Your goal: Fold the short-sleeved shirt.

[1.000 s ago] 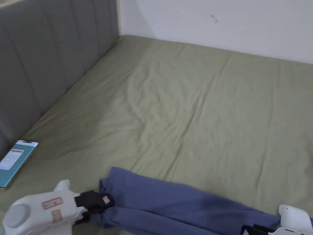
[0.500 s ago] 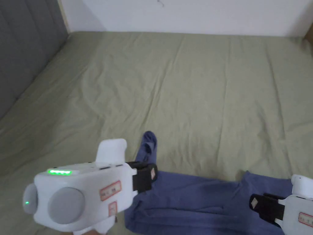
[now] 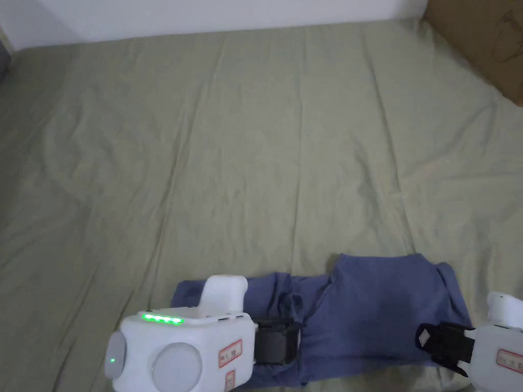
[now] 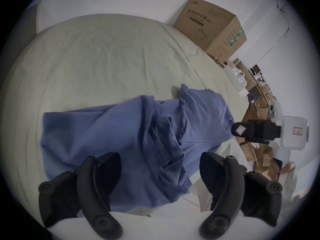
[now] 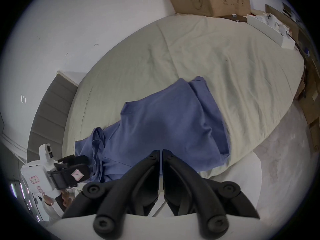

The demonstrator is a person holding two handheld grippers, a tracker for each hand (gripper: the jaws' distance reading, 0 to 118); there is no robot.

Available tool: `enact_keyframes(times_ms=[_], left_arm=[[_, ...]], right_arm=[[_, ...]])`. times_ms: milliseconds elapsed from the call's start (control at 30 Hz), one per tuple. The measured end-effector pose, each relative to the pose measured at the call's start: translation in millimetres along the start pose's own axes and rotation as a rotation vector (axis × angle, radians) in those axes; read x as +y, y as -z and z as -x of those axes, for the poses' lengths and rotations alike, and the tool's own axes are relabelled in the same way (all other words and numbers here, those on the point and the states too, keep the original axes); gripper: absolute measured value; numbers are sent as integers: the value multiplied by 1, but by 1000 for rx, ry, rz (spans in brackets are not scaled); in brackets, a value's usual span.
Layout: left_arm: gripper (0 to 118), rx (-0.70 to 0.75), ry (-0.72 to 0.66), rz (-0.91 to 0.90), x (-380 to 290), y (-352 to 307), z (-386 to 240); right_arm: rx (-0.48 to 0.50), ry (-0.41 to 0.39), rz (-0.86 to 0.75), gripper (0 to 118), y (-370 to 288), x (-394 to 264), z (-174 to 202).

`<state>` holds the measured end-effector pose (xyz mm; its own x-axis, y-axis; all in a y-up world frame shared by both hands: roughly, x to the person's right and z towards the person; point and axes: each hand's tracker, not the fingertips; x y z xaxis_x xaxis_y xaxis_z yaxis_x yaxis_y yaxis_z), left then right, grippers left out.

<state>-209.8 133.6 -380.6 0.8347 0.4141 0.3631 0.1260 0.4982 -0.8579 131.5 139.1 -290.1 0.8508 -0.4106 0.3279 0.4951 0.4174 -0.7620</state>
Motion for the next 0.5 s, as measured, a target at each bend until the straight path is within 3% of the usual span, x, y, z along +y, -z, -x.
enact_keyframes(times_ms=[100,133,233,267,400,500], left_arm=[[96,-5,-153,-106,0,-32,22],[88,-2,-195,-145,2,-38,31],[9,177,-182,-143,0,-28,38],[3,187,-173,-106,0,-20,40],[3,5,-195,37,-10,11,27],[3,-3,-114,103,-17,30,0]], right_arm=[[4,4,3,4,4,0,0],[9,6,5,4,5,-2,2],[23,-4,14,4,10,-1,5],[29,-11,17,4,10,-1,7],[49,-26,21,4,9,-2,11],[49,-27,20,4,8,-2,10]])
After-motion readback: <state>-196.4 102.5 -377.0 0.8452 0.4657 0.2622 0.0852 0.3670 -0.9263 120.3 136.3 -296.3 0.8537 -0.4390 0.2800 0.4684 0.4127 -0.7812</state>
